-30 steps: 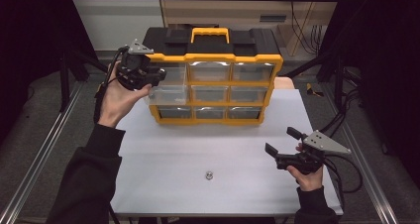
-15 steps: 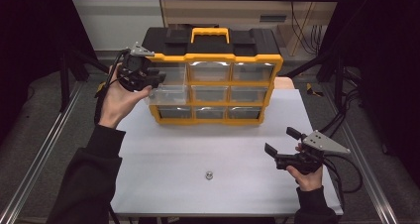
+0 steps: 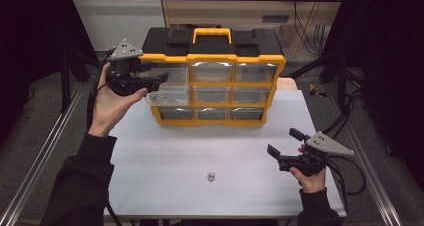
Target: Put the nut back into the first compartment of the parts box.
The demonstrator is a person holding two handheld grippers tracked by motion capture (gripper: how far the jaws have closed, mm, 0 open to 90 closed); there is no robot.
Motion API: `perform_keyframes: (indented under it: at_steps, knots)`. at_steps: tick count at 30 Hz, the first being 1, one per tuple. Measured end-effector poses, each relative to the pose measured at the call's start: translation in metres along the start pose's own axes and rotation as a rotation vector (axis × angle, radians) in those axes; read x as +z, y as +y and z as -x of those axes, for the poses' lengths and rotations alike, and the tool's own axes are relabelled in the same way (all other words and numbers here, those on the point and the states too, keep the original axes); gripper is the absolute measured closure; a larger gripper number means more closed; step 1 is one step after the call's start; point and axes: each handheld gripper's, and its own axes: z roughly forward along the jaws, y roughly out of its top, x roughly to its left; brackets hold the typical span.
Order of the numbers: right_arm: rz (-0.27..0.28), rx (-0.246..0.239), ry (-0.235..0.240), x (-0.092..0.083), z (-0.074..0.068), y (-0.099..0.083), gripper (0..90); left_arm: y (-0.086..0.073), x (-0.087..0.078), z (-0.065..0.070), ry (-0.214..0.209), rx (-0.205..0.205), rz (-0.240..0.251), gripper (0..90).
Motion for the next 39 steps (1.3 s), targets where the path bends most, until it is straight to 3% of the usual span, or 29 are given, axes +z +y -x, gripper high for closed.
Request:
perform_keyframes:
  at_steps: [3,9,16,29,39]
  knots:
    - [0.000,0.003,-0.001,0.000,0.000,0.000,2.1,-0.004,-0.009,0.005,-0.007,0.028,0.039,29.7]
    - [0.001,0.001,0.000,0.000,-0.001,0.000,2.0,-0.014,-0.021,0.014,-0.061,0.022,0.095,20.9]
    - [0.004,0.003,0.004,-0.001,0.000,0.000,2.0,-0.027,-0.033,0.024,-0.073,0.014,0.124,8.6]
    - [0.007,-0.001,0.005,-0.001,0.000,0.000,1.9,-0.052,-0.045,0.050,-0.115,0.037,0.154,5.3]
    - [0.007,0.001,0.004,-0.001,-0.001,0.000,1.9,-0.079,-0.038,0.063,-0.143,0.035,0.147,5.3]
